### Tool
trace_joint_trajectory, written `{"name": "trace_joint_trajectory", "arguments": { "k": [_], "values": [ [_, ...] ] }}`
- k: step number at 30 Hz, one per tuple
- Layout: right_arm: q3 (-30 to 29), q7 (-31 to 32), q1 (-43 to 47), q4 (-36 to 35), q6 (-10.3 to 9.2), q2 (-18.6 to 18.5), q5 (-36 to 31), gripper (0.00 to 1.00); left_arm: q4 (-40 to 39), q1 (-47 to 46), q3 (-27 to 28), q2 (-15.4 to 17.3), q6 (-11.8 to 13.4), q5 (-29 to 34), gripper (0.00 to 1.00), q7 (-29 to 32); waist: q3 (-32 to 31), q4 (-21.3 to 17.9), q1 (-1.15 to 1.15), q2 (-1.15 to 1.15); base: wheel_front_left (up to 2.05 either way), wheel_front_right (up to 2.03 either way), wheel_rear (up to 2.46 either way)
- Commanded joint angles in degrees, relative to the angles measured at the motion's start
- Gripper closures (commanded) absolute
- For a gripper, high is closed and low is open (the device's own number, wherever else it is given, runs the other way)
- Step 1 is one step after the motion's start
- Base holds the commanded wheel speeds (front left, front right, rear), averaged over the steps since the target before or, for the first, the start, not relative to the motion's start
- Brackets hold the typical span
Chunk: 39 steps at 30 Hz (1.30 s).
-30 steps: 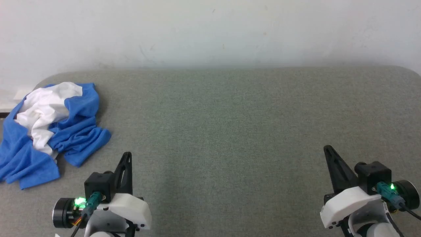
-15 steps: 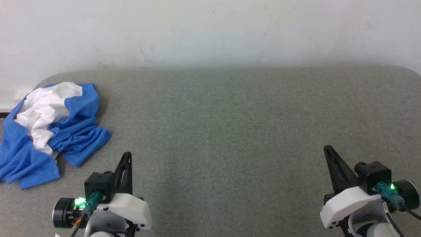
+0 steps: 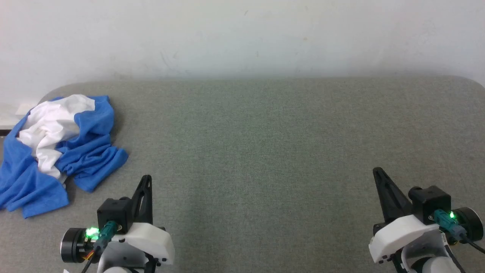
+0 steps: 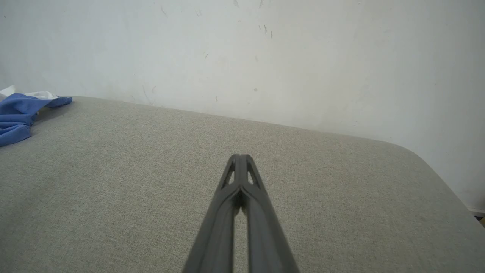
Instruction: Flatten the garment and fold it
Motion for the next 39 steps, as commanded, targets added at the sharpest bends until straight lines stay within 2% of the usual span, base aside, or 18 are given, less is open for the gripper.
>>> {"name": "trace_joint_trajectory", "arguments": {
  "k": [1, 6, 7, 27, 39],
  "values": [
    [-0.05, 0.03, -0.85, -0.32, -0.12, 0.24, -0.48, 1.0, 0.15, -0.72, 0.23, -0.27, -0.1, 0.37, 1.0, -0.01, 0.0, 0.0, 0.0, 0.0, 0.0, 0.0, 0.0],
    [-0.05, 0.03, -0.85, -0.32, -0.12, 0.24, -0.48, 1.0, 0.15, -0.72, 0.23, -0.27, -0.1, 0.37, 1.0, -0.01, 0.0, 0.0, 0.0, 0.0, 0.0, 0.0, 0.0],
    [-0.01, -0.01, 0.02, 0.02, 0.0, -0.01, 0.04, 0.0, 0.0, 0.03, -0.02, 0.02, 0.0, -0.02, 0.0, -0.01, 0.0, 0.0, 0.0, 0.0, 0.0, 0.0, 0.0],
    [-2.71, -2.06, 0.86, 0.68, -0.02, -0.01, 1.73, 0.0, -0.34, 0.98, -1.06, -0.01, 0.39, -1.52, 0.0, -2.07, 0.21, 0.22, 0.0, 0.0, 0.0, 0.0, 0.0],
    [-4.26, -3.49, 1.07, 0.7, -0.03, 0.01, 2.36, 0.0, -1.14, 1.62, -1.7, -0.04, 1.21, -3.2, 0.0, -3.5, 0.72, 2.39, 0.0, 0.0, 0.0, 0.0, 0.0]
  ]
}}
